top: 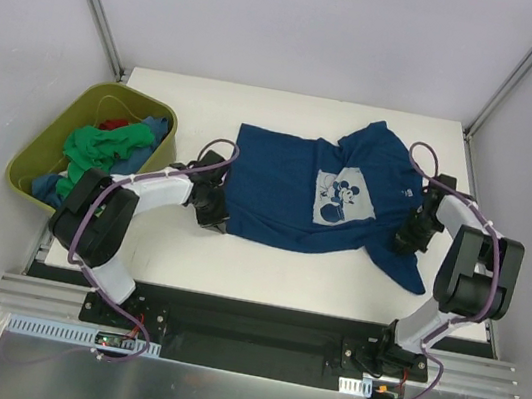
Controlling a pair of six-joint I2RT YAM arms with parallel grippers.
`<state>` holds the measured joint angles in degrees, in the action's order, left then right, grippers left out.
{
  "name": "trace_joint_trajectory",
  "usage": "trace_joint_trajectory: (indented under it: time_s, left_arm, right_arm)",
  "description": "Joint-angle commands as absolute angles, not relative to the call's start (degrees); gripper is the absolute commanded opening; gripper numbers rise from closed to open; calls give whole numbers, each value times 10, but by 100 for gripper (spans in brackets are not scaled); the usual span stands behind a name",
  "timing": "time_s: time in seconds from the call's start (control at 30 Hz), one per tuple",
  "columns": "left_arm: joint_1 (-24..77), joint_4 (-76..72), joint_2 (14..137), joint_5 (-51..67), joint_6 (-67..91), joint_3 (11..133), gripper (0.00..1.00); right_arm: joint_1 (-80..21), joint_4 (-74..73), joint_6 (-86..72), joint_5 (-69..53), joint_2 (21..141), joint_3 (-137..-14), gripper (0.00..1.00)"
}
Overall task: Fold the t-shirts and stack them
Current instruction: Flatten out the tshirt
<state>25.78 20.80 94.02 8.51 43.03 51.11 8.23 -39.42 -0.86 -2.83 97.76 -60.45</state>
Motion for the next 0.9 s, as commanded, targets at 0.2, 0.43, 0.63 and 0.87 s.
trace_joint_trajectory:
  time_s: [0.2, 0.43, 0.63, 0.87]
  left_arm:
    - [251, 216, 848, 43, 422, 440, 0]
    - [252, 215, 765, 31, 421, 377, 0]
    - [252, 215, 702, 47, 416, 353, 0]
    - [253, 215, 564, 55, 380, 458, 0]
  right_arm:
    - [-11, -513, -86, 82, 774, -515, 6]
    - [-152, -527, -237, 122, 682, -407, 4]
    - [-221, -534, -305, 159, 629, -383, 1]
    - [-224, -605, -253, 345, 503, -609, 1]
